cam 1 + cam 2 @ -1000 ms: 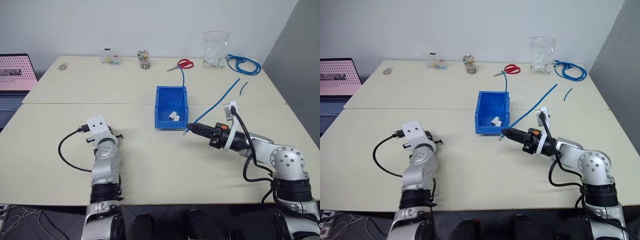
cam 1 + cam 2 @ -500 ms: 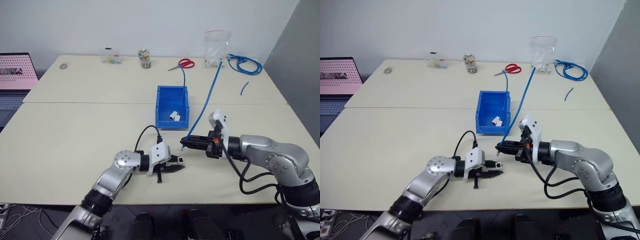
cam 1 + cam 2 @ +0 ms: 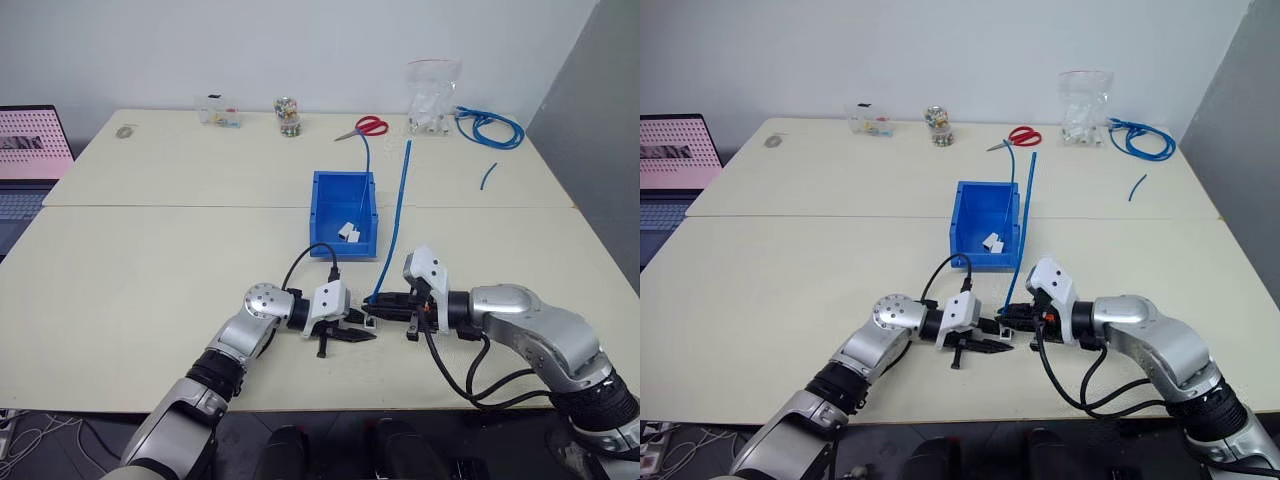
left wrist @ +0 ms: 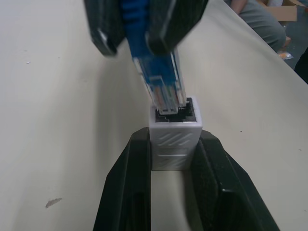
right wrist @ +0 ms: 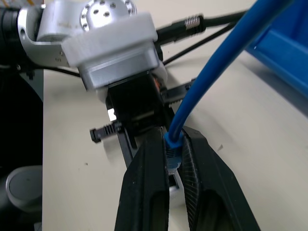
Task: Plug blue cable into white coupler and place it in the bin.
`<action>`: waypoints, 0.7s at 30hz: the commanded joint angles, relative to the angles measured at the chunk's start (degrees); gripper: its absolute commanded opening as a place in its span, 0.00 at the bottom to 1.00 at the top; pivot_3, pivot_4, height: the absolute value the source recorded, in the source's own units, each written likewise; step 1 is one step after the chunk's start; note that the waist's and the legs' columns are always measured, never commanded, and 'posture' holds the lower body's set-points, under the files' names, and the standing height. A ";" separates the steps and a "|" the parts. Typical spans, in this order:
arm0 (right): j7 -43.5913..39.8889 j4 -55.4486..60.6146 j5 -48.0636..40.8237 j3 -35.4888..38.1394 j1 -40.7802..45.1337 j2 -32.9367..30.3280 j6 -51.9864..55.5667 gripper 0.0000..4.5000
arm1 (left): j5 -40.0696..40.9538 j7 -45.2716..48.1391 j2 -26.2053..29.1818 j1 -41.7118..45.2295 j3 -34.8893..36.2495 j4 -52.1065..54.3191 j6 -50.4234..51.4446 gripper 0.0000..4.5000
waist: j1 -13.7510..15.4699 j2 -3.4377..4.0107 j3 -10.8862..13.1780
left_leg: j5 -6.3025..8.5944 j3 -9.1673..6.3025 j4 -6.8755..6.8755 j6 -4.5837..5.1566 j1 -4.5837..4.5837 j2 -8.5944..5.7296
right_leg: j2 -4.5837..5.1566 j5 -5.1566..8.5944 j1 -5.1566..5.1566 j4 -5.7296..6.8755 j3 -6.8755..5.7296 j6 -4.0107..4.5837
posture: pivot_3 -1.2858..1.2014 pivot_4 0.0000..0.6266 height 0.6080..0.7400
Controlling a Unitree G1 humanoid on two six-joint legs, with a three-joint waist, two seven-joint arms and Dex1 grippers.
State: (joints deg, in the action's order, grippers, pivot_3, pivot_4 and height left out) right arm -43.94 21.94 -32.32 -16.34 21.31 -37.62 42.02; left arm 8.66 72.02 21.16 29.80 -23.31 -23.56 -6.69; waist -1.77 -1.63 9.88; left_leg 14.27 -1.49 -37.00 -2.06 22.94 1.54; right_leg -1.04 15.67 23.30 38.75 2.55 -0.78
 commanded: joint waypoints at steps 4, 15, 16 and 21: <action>-3.24 -0.13 2.66 0.57 -0.60 -0.35 -2.19 0.02 | -0.17 0.29 0.28 -1.37 1.15 1.54 0.40 0.17 | -0.02 0.00 0.00 | 0.00 -0.01 0.00 0.00 -0.01 0.00 | -0.01 0.00 0.00 0.01 -0.01 0.00 | 0.52 0.24 1.00; -4.20 -2.35 7.06 -1.20 -1.19 1.39 -4.93 0.02 | 0.18 -0.10 0.04 -1.76 2.17 2.96 2.15 0.17 | -0.05 0.00 0.00 | 0.00 -0.01 -0.02 0.00 -0.08 0.00 | -0.07 0.00 0.00 0.13 0.01 0.00 | 0.52 0.24 1.00; -4.21 -2.52 7.31 -1.27 -1.25 1.58 -5.07 0.02 | 0.15 -0.13 0.01 -1.74 2.19 2.92 2.17 0.17 | -0.05 0.01 -0.01 | 0.00 -0.01 -0.02 0.00 -0.08 0.00 | -0.08 0.00 0.00 0.13 0.01 0.01 | 0.52 0.24 1.00; -5.09 -2.72 9.42 -2.58 -2.19 1.52 -6.44 0.02 | 0.05 -0.23 -0.18 -1.65 2.20 2.86 2.29 0.17 | -0.05 0.01 -0.01 | 0.00 -0.01 -0.02 0.00 -0.11 0.00 | -0.09 0.00 -0.02 0.14 0.01 0.01 | 0.52 0.24 1.00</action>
State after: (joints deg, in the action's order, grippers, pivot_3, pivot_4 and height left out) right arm -48.47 19.86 -24.83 -17.07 20.33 -35.73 35.75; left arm 8.67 71.78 21.10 28.57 -22.00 -22.13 -4.22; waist -1.82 -1.62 9.87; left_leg 14.27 -1.50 -37.02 -2.06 22.83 1.54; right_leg -1.13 15.67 23.28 38.89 2.56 -0.77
